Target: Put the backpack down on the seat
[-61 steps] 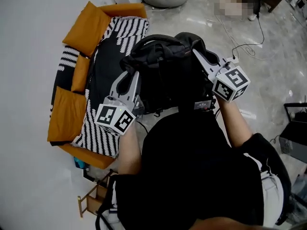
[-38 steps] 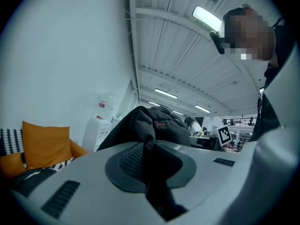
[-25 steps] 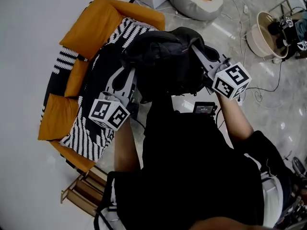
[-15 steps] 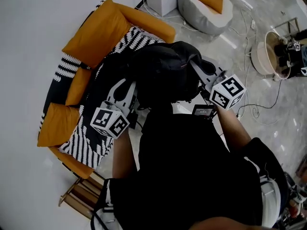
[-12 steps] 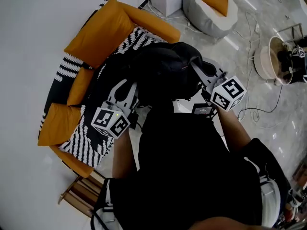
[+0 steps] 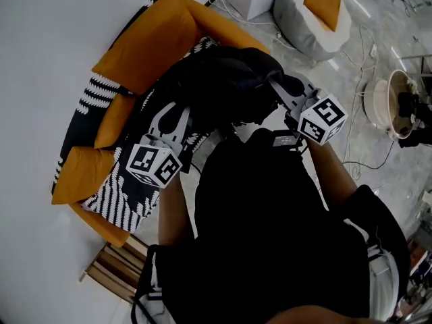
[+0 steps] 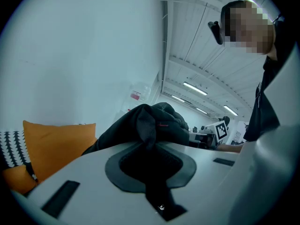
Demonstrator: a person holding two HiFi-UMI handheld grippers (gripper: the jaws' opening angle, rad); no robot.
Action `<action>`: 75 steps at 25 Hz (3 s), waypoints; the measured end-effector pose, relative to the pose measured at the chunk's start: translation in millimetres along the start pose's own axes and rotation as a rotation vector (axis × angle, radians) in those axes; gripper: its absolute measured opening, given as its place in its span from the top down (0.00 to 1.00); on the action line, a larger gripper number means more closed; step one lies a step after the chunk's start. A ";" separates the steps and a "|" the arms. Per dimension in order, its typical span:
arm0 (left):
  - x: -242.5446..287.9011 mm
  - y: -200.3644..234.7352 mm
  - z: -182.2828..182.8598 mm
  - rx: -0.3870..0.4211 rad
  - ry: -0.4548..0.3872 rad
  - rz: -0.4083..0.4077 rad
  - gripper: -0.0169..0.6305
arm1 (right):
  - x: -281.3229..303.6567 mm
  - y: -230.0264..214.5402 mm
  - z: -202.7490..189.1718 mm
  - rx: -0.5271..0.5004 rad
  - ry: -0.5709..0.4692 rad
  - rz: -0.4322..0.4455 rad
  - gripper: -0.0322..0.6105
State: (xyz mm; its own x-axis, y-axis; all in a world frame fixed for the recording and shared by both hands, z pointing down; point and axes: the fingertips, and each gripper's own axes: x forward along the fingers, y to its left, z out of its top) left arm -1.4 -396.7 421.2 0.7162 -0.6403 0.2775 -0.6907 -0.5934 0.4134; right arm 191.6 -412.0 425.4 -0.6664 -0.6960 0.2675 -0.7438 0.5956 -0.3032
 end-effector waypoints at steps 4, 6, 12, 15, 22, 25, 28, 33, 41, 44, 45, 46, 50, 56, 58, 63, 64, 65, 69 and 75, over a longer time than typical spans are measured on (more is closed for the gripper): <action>18.9 31.7 5.7 -0.023 0.003 0.022 0.89 | 37.2 -21.2 3.5 0.007 0.021 0.014 0.88; 29.1 48.6 4.2 -0.045 0.008 0.029 0.89 | 57.0 -32.5 0.7 0.021 0.035 0.024 0.88; 59.0 89.0 -13.0 -0.103 0.062 0.085 0.89 | 102.7 -65.0 -21.9 0.071 0.107 0.067 0.88; 73.4 109.1 -19.9 -0.133 0.077 0.111 0.89 | 126.9 -80.6 -30.7 0.089 0.133 0.123 0.88; 118.4 152.8 -43.1 -0.178 0.172 0.155 0.89 | 179.5 -127.8 -56.5 0.149 0.209 0.188 0.88; 135.5 169.0 -54.2 -0.215 0.196 0.176 0.89 | 199.6 -147.4 -68.3 0.175 0.240 0.198 0.88; 154.2 182.5 -62.4 -0.243 0.211 0.185 0.89 | 218.5 -170.1 -78.8 0.218 0.250 0.179 0.88; 184.4 209.8 -61.0 -0.255 0.215 0.204 0.89 | 257.3 -206.2 -87.2 0.282 0.228 0.138 0.88; 217.0 268.9 -60.1 -0.292 0.183 0.288 0.89 | 315.2 -240.5 -99.0 0.254 0.281 0.107 0.88; 228.9 287.4 -59.4 -0.269 0.167 0.327 0.89 | 335.0 -253.1 -104.2 0.260 0.300 0.066 0.88; 232.2 293.9 -60.3 -0.262 0.164 0.345 0.88 | 341.2 -256.9 -107.0 0.259 0.309 0.054 0.88; 235.3 300.6 -61.7 -0.259 0.159 0.365 0.88 | 347.5 -260.4 -110.1 0.256 0.321 0.044 0.88; 248.3 327.1 -71.1 -0.293 0.141 0.438 0.87 | 372.0 -274.6 -125.7 0.224 0.390 -0.010 0.87; 265.8 366.2 -95.0 -0.351 0.201 0.530 0.86 | 402.5 -291.0 -156.4 0.188 0.511 -0.072 0.87; 270.4 376.0 -100.3 -0.353 0.229 0.544 0.86 | 410.8 -295.4 -164.0 0.189 0.535 -0.078 0.87; 276.4 389.1 -109.6 -0.413 0.232 0.558 0.86 | 422.2 -298.7 -175.3 0.153 0.575 -0.071 0.87; 276.1 389.7 -111.3 -0.416 0.235 0.562 0.86 | 422.8 -297.7 -176.8 0.146 0.576 -0.065 0.87; 275.4 389.9 -112.3 -0.416 0.237 0.566 0.86 | 422.8 -296.7 -177.5 0.144 0.575 -0.061 0.87; 272.9 391.0 -115.2 -0.403 0.246 0.588 0.84 | 422.0 -293.9 -179.0 0.153 0.567 -0.046 0.83; 265.1 388.7 -122.1 -0.401 0.270 0.594 0.75 | 411.2 -294.7 -181.0 0.146 0.587 -0.039 0.70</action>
State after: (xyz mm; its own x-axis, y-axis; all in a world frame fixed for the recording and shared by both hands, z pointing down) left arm -67.8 -737.5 761.3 0.2716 -0.6242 0.7325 -0.9150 0.0686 0.3977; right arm 127.4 -801.2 790.3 -0.5867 -0.3541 0.7283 -0.7813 0.4842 -0.3940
